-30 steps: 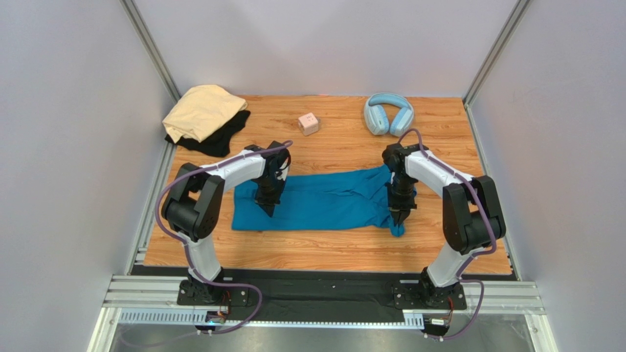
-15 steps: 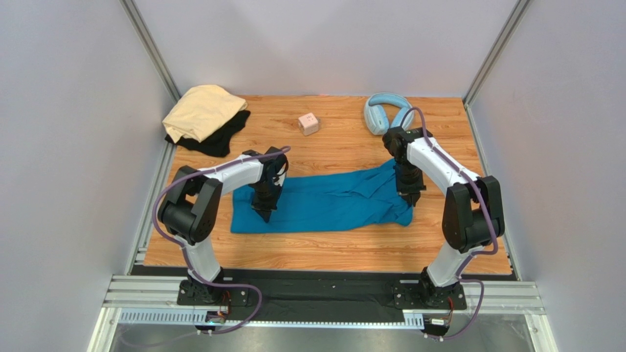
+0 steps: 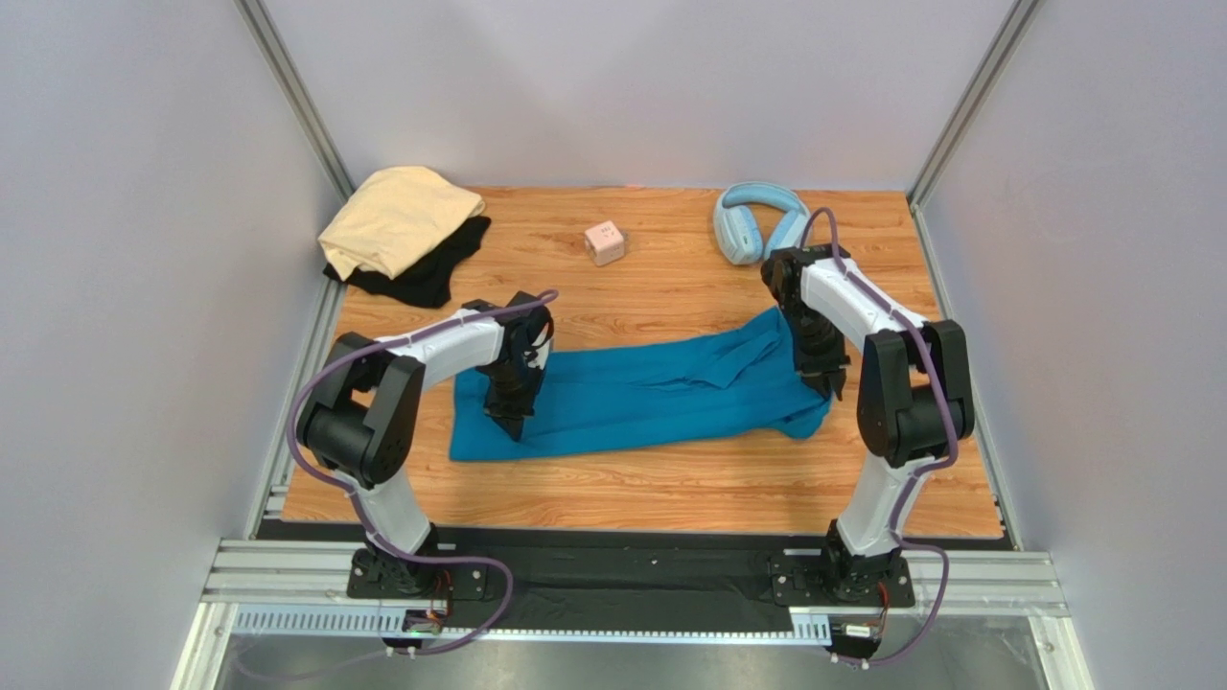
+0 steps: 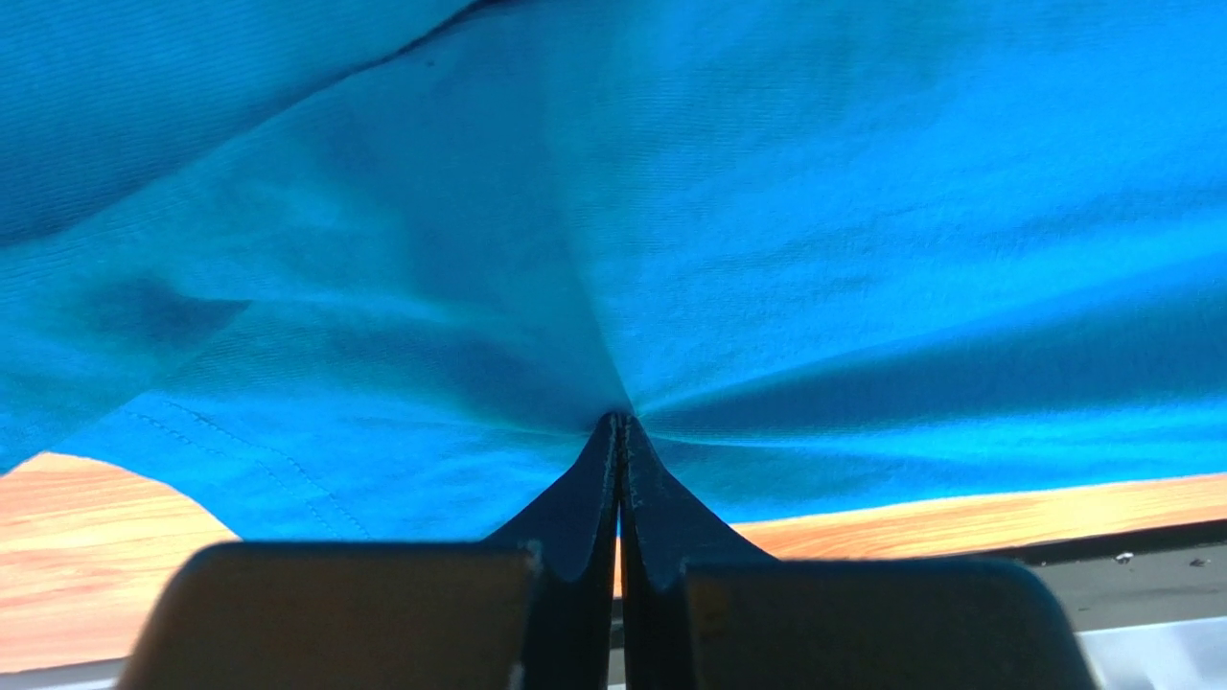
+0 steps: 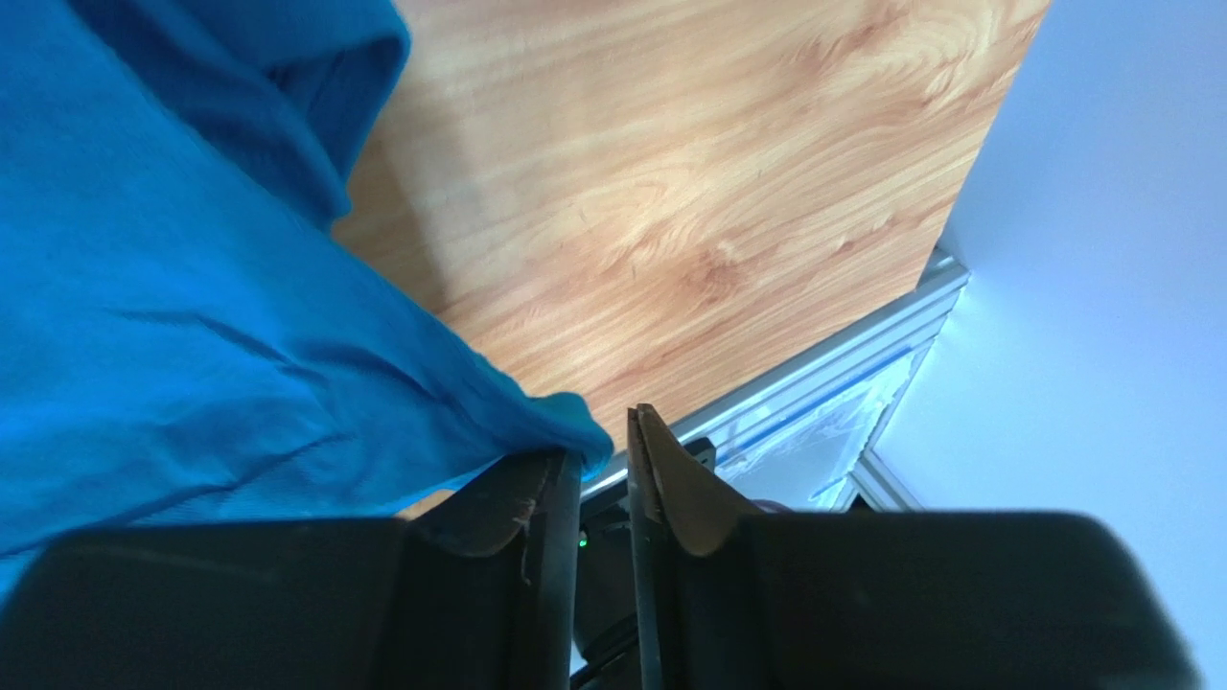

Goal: Fold and stack the t-shirts

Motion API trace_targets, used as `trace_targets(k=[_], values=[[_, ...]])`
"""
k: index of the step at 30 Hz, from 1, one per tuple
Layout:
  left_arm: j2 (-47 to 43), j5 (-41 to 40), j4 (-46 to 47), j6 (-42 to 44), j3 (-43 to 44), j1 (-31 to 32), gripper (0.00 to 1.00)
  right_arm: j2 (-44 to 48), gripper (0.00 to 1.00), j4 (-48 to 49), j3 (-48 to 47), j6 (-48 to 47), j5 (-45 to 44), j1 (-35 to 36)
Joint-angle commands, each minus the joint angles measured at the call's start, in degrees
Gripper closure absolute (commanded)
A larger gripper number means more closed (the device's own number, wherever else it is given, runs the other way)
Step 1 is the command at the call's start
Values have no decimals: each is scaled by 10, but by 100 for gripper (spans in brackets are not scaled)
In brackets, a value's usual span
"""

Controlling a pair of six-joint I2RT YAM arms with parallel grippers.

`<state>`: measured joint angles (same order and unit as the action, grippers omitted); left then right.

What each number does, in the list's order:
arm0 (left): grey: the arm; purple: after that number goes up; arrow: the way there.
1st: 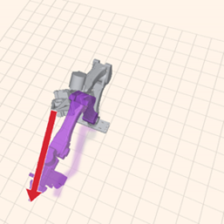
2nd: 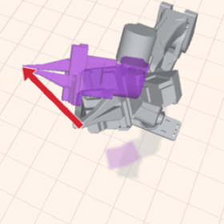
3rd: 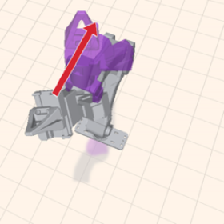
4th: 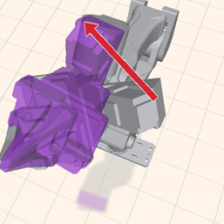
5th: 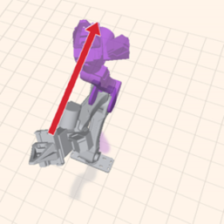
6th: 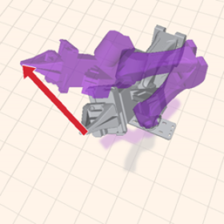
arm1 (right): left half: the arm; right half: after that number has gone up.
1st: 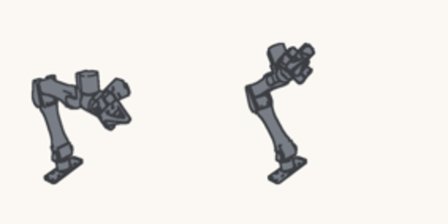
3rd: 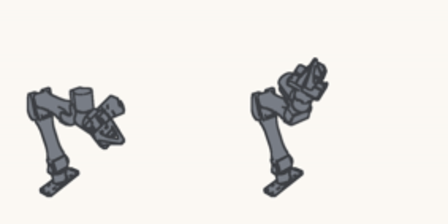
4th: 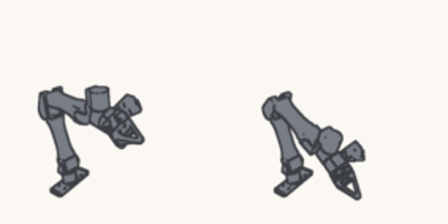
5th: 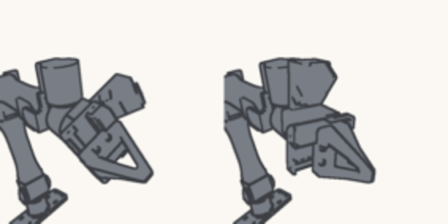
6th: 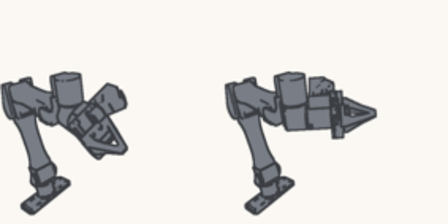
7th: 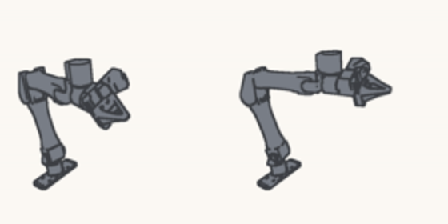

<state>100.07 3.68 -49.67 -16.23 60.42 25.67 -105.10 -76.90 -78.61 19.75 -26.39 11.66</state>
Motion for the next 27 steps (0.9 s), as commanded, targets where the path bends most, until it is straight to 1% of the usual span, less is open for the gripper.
trace_targets(k=[1,2,3,6,10,14,18,21,24,25,27], values=[[-13,-14,0,21,-7,-14,100,-6,73,-35,-42,23,-32,-9],[-12,-12,0,20,-6,-15,100,7,58,-33,-38,37,-21,-9],[-11,-11,0,21,-5,-15,100,37,50,-22,-33,43,-15,-9],[-10,-7,2,20,-3,-15,100,98,51,-12,-11,59,22,-9],[-8,-3,5,21,-4,-16,100,162,53,-11,27,69,119,-3],[-1,4,8,22,0,-16,100,204,54,-10,99,91,179,22],[1,9,9,22,3,-17,100,220,54,3,125,120,186,34],[1,15,9,23,3,-17,100,226,52,-2,102,122,129,26],[1,19,9,23,1,-17,100,204,52,-19,78,108,173,26],[1,19,10,23,0,-17,100,199,52,-22,81,108,205,35],[1,19,10,23,0,-17,100,190,52,-18,93,115,217,49]])
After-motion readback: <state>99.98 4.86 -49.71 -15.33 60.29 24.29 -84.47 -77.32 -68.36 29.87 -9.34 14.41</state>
